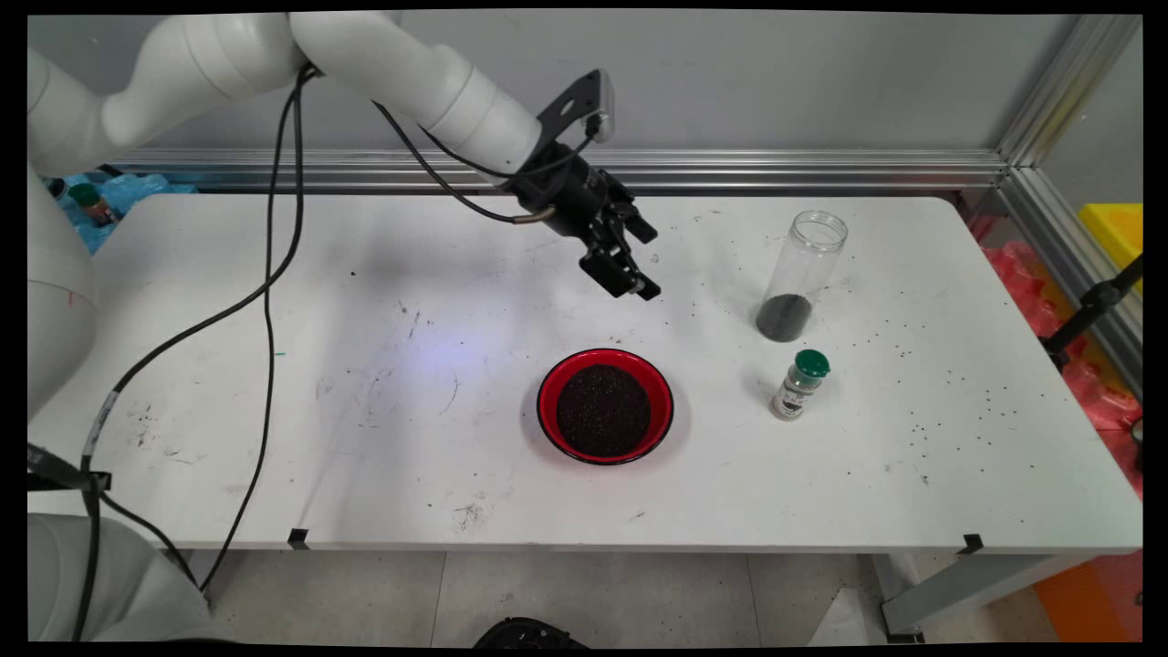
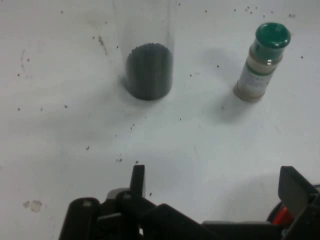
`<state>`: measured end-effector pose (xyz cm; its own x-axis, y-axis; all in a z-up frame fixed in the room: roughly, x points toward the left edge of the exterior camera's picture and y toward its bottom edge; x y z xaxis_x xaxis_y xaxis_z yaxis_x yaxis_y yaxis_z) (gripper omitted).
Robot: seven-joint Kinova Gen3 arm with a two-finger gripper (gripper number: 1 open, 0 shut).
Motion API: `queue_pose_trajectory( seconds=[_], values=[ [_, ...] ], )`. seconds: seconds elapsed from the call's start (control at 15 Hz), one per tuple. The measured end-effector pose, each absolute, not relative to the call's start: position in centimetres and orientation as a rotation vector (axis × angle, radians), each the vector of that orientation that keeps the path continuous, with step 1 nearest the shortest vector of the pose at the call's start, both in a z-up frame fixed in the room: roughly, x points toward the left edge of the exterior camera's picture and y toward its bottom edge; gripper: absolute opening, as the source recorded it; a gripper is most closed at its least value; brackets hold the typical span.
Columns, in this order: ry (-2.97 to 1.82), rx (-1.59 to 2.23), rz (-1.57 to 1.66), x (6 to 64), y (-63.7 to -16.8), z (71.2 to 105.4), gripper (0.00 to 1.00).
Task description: Pick up the black seasoning powder from the table
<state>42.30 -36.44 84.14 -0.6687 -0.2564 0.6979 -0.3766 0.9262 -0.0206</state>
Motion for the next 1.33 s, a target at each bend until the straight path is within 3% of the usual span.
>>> queue_pose_trajectory(
  seconds=[1.33],
  values=[
    [-2.166,0.458,0.232,38.4,-40.4,77.9,1.00]
  ],
)
